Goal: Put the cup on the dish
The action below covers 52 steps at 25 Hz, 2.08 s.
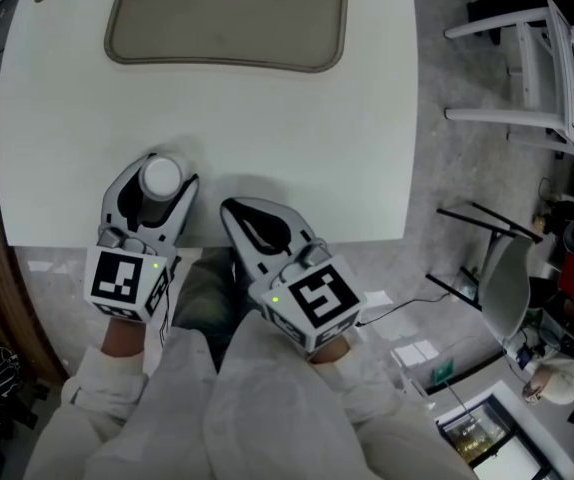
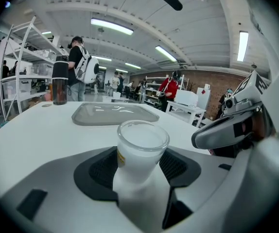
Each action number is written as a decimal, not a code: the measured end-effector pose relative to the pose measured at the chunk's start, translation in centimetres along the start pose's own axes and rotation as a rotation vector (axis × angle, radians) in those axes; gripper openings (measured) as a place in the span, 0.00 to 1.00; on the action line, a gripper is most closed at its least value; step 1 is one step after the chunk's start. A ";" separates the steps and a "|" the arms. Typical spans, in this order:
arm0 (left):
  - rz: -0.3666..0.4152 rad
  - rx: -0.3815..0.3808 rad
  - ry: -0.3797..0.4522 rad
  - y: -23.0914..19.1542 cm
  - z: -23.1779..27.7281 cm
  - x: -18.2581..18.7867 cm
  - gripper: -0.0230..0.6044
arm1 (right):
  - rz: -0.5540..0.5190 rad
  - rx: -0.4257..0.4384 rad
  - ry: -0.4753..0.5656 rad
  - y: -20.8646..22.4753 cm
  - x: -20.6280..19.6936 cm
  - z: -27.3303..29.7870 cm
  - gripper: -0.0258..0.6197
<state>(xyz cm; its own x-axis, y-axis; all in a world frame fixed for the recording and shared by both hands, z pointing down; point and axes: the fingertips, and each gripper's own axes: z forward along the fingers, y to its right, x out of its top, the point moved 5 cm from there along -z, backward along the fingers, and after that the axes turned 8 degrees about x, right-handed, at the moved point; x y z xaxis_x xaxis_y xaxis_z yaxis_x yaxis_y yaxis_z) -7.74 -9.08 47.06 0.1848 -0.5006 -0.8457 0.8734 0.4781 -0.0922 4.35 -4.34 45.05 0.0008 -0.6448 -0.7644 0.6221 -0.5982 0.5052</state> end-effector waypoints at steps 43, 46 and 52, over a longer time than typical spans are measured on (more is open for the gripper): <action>0.031 -0.001 0.208 5.4 -10.7 11.1 0.46 | -0.342 -0.002 0.274 -5.4 12.9 -9.2 0.06; 0.027 -0.002 0.227 5.8 -10.8 11.7 0.46 | -0.354 0.001 0.284 -5.6 12.9 -9.7 0.06; 0.034 -0.001 0.234 6.4 -10.7 12.2 0.46 | -0.375 0.016 0.283 -5.9 12.9 -9.9 0.06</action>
<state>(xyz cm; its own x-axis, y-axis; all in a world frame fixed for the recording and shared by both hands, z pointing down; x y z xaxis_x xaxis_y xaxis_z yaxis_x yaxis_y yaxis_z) -4.71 -4.42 30.59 0.1041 -0.3032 -0.9472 0.8682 0.4922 -0.0621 8.45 -4.43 28.21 -0.0073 -0.2290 -0.9734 0.6079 -0.7739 0.1776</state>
